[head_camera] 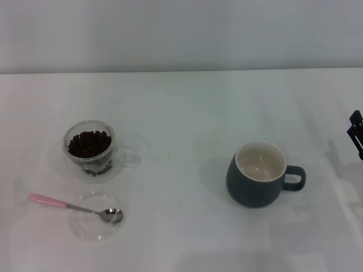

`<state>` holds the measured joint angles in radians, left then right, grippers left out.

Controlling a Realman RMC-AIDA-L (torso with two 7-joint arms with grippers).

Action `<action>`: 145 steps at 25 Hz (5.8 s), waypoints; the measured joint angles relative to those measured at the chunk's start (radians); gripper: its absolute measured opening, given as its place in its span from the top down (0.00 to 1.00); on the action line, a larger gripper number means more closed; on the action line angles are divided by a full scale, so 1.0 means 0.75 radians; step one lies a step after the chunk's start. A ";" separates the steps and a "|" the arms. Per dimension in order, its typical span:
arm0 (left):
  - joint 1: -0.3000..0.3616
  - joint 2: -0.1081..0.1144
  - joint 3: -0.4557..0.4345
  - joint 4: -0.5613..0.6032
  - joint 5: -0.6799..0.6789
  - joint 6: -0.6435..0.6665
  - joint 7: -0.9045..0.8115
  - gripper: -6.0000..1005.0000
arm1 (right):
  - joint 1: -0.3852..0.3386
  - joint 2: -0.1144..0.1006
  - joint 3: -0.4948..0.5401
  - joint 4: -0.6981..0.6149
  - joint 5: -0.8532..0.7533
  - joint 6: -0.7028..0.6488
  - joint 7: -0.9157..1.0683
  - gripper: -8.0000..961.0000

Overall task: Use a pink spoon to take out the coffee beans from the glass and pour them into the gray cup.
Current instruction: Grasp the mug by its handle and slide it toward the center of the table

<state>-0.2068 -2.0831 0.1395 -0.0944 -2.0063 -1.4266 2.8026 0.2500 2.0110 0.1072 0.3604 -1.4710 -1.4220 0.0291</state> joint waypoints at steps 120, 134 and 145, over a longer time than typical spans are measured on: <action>-0.039 0.001 -0.010 -0.017 0.021 0.016 -0.008 0.11 | 0.090 0.014 -0.094 0.238 -0.646 0.472 0.147 0.84; -0.055 0.005 -0.010 -0.004 0.014 0.016 -0.010 0.11 | 0.080 0.014 -0.093 0.228 -0.695 0.449 -0.041 0.85; -0.065 0.004 -0.010 -0.012 0.014 0.017 -0.010 0.11 | 0.074 0.014 -0.090 0.227 -0.690 0.460 -0.133 0.86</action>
<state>-0.2551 -2.0800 0.1318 -0.1034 -1.9960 -1.4140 2.7948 0.3054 2.0217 0.0399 0.5305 -1.9882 -1.0773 -0.0703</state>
